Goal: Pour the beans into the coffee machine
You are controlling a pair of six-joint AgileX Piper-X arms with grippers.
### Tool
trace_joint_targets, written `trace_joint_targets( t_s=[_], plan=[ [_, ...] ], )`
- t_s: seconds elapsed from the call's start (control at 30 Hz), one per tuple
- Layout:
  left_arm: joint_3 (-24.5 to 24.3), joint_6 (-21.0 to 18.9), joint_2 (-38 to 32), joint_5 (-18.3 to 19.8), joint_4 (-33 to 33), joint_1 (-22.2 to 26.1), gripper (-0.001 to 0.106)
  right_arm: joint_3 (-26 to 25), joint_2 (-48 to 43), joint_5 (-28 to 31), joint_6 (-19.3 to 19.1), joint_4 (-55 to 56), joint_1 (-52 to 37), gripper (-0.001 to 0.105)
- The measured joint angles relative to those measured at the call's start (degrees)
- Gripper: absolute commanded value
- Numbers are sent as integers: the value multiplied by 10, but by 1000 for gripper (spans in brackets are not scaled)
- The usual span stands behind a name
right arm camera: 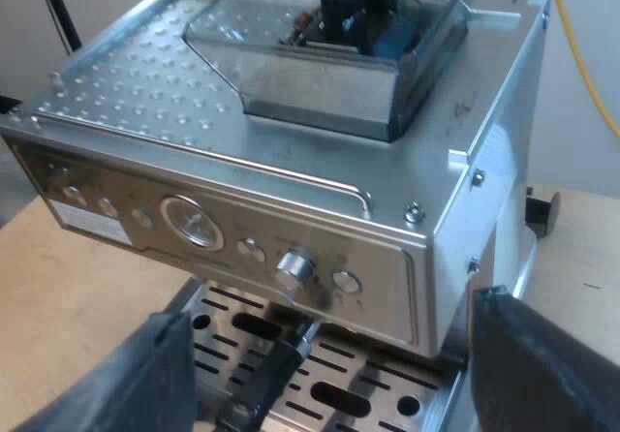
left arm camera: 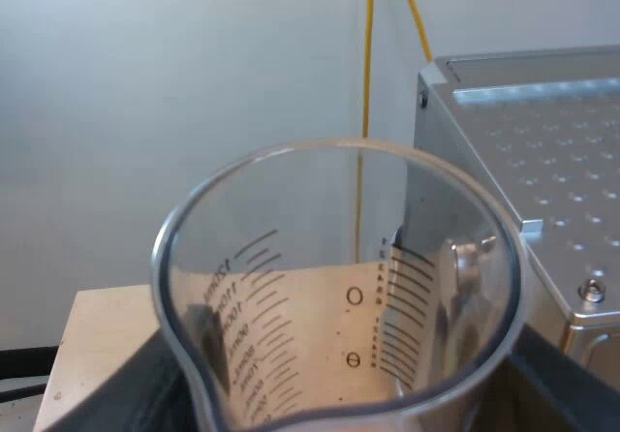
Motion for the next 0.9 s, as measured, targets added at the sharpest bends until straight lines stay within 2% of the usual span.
trace_joint_targets(
  t_s=[0.23,0.33,0.37,0.9],
  plan=[
    [-22,3,14,0,21,0,29,-49,26,-14,-2,43,0,62],
    [-31,3,24,0,21,0,29,-55,27,-14,-2,47,0,62],
    [-42,4,34,10,25,0,29,-69,31,-14,-2,54,0,62],
    [-45,4,37,22,36,0,29,-164,78,-14,-1,88,0,62]
  ],
)
